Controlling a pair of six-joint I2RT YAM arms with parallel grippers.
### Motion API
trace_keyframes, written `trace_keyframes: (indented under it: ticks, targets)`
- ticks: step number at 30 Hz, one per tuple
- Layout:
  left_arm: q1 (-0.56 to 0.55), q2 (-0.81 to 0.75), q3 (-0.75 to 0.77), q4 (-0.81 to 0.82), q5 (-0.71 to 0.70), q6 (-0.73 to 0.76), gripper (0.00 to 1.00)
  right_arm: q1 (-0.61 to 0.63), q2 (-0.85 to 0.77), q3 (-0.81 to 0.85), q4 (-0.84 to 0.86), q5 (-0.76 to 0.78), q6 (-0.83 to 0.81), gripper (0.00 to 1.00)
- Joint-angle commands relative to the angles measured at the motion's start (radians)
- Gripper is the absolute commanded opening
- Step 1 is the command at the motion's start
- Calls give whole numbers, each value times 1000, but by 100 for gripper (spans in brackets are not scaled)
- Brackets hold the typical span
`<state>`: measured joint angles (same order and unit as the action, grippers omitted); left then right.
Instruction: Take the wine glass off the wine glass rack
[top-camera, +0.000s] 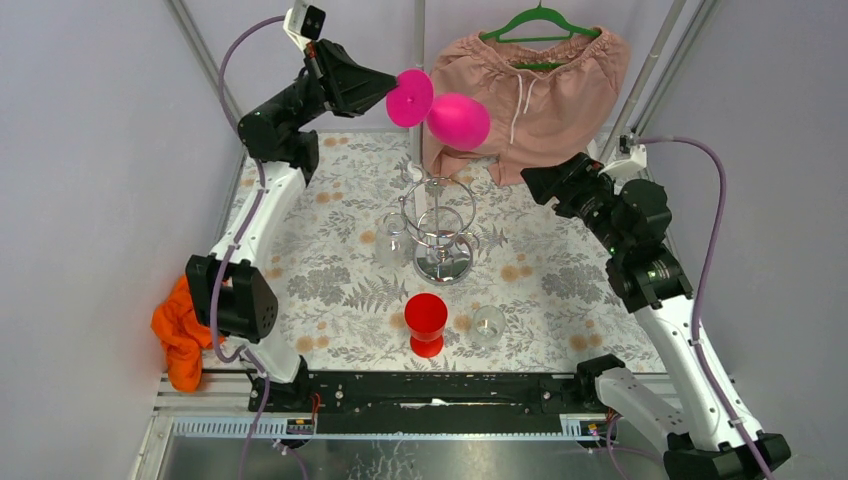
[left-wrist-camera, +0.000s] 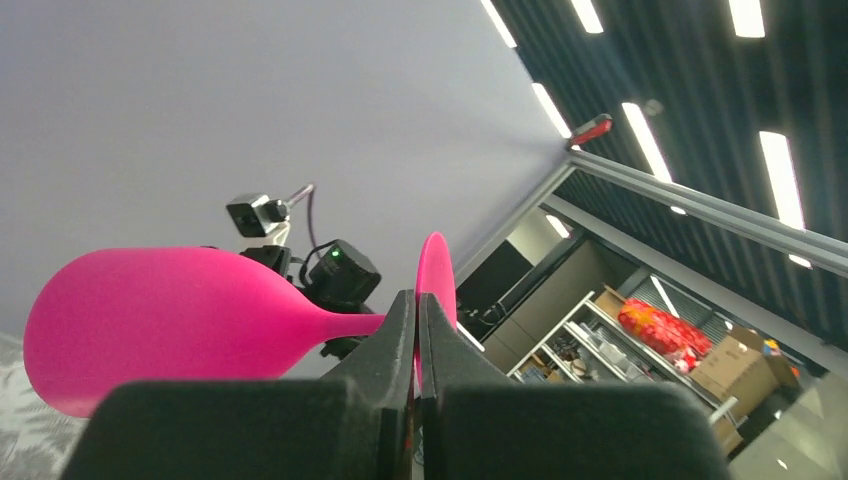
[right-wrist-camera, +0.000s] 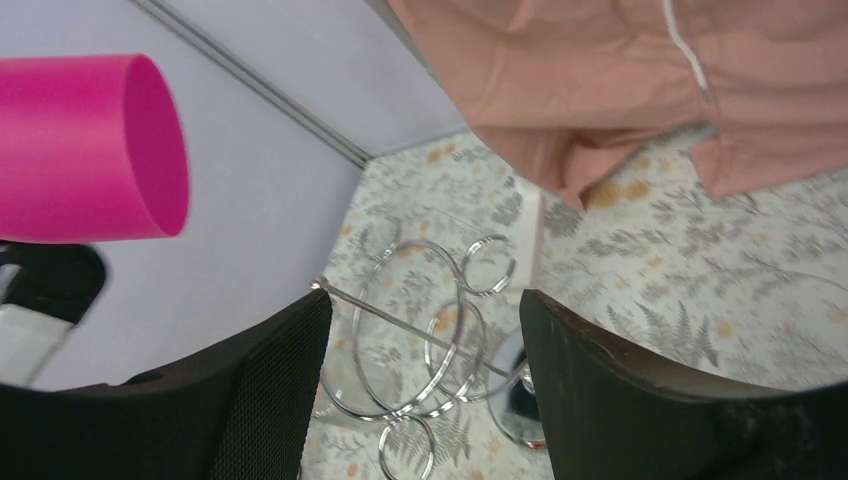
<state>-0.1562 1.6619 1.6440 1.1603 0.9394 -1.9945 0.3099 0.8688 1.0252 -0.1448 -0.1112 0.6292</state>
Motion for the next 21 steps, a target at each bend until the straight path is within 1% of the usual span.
trace_keyframes:
  ticks: [1, 2, 3, 6, 10, 13, 15, 16, 20, 21]
  targets:
    - [-16, 46, -30, 306, -109, -215, 0, -69, -10, -44, 254, -226, 71, 77]
    - [-19, 62, -38, 399, -146, -254, 0, -79, -11, -64, 304, -252, 90, 77]
    - [-28, 74, -43, 434, -177, -285, 0, -93, -13, -82, 350, -280, 109, 78]
    - [-55, 80, -58, 447, -199, -263, 0, -140, -6, -130, 491, -369, 182, 78]
    - [-90, 90, -48, 449, -216, -236, 0, -214, 25, -198, 747, -506, 324, 78]
    - [-110, 118, -26, 449, -223, -240, 0, -256, 92, -258, 1014, -588, 500, 79]
    - [-118, 128, -23, 449, -225, -242, 0, -273, 164, -285, 1232, -631, 636, 79]
    - [-122, 134, -26, 449, -225, -242, 0, -279, 204, -293, 1383, -645, 701, 79]
    - [-130, 137, -56, 450, -222, -239, 0, -296, 393, -296, 1828, -653, 983, 78]
    - [-133, 137, -59, 450, -222, -237, 0, -303, 435, -280, 1857, -658, 1021, 76]
